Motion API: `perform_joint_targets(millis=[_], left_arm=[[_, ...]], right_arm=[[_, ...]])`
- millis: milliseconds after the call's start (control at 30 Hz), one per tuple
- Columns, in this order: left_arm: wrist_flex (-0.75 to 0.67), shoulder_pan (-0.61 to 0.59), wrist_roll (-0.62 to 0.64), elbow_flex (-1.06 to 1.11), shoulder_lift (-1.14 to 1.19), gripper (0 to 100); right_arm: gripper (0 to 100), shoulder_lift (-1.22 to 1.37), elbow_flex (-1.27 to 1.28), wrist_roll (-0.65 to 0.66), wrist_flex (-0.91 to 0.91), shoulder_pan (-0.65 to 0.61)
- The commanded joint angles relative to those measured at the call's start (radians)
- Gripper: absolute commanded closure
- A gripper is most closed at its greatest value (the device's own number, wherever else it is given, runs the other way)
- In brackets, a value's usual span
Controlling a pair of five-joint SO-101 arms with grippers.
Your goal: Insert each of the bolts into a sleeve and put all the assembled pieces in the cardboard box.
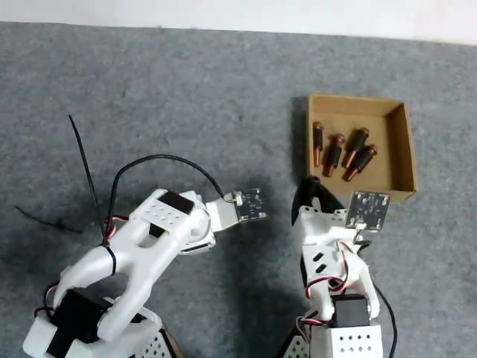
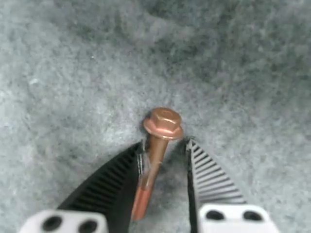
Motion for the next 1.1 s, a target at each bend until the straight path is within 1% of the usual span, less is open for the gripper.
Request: perform_joint_targets(millis=[0,67,167,200,233,533,633,700,900,1000,1067], left_arm=[[0.017,-0.015,0.008,-0.033,0.013,86],[0.031,-0.015,0.006,-0.033,0.013,88],[0.037,-0.015,0.005,-0.033,0.013,99],[0.037,-0.015,0.005,-0.033,0.013,100],[0.037,-0.015,0.005,-0.031,0.013,98],[0.031,-0.015,0.008,-0.016,0.005,99],[0.029,-0.048,0.012,-0.019,0.004,99],[0.006,-0.085,0.064,-0.042,0.001,99],[-0.035,-0.249,0.315,-0.142,-0.113,99],[-0.043,-0.286,0.419,-0.17,-0.214,99],[-0.078,-0.291,0.503,-0.17,-0.298,99]], right_arm=[[99.0,-0.016,-0.013,0.011,-0.041,-0.01],[99.0,-0.016,-0.013,0.011,-0.041,-0.01],[99.0,-0.016,-0.013,0.011,-0.041,-0.01],[99.0,-0.016,-0.013,0.011,-0.041,-0.01],[99.0,-0.016,-0.013,0.011,-0.041,-0.01],[99.0,-0.016,-0.012,0.011,-0.041,-0.01],[99.0,-0.016,-0.012,0.011,-0.041,-0.01],[99.0,-0.016,-0.012,0.011,-0.041,-0.01],[99.0,-0.016,-0.012,0.011,-0.041,-0.01],[99.0,-0.016,-0.012,0.011,-0.041,-0.01],[99.0,-0.016,-0.012,0.011,-0.041,-0.01]])
